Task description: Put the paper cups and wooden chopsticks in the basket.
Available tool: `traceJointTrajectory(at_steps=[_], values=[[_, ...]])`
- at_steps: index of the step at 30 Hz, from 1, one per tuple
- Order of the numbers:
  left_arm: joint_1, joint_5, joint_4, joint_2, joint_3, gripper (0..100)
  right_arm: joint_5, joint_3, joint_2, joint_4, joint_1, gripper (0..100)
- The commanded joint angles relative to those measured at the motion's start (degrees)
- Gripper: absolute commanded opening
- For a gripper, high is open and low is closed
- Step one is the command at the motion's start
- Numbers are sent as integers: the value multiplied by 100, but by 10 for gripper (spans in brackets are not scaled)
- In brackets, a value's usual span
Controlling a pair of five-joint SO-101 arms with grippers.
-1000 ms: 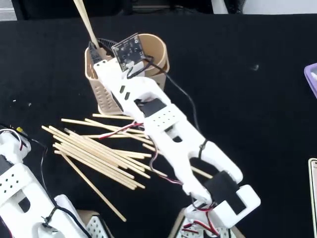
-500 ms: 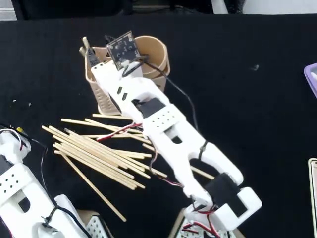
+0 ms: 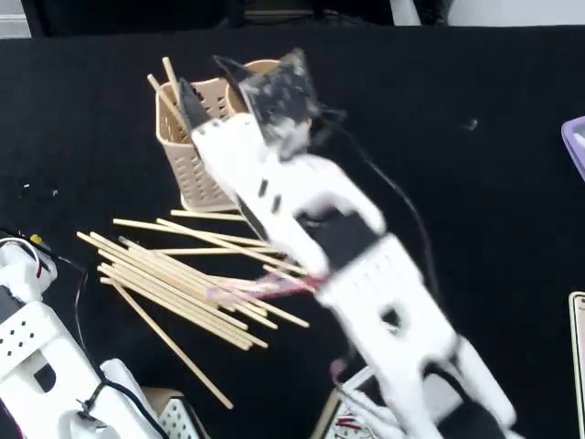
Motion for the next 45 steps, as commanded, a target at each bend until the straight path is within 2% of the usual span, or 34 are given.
traceJointTrajectory(at_steps=[1, 3, 7, 11, 17, 23, 28, 34, 37, 41, 45], values=[[75, 0, -88, -97, -84, 210, -44, -295, -1068, 1442, -44, 152], [75, -9, -88, -97, -84, 210, 105, -242, -1446, 2224, 26, 152], [75, -9, -88, -97, -84, 210, 1160, 321, -1798, 3684, 255, 152], [75, -9, -88, -88, -84, 210, 2119, 1833, -1798, 4202, 343, 152], [136, -9, -88, -62, -75, 210, 2804, 4295, -1798, 3138, 695, 154], [215, -9, -79, -53, -66, 210, 2936, 5341, -1789, 1978, 782, 155], [224, -9, -62, -53, -66, 210, 2954, 5640, -1789, 1301, 782, 155], [224, -9, -70, -53, -66, 210, 3033, 5613, -1789, 1248, 756, 156], [224, 0, -62, -53, -66, 210, 3411, 5604, -1710, 1275, 774, 156], [224, -9, -79, -53, -66, 210, 3578, 5297, -936, 1187, 782, 156], [224, -9, -88, -53, -13, 210, 3349, 4892, 242, 607, 782, 156]])
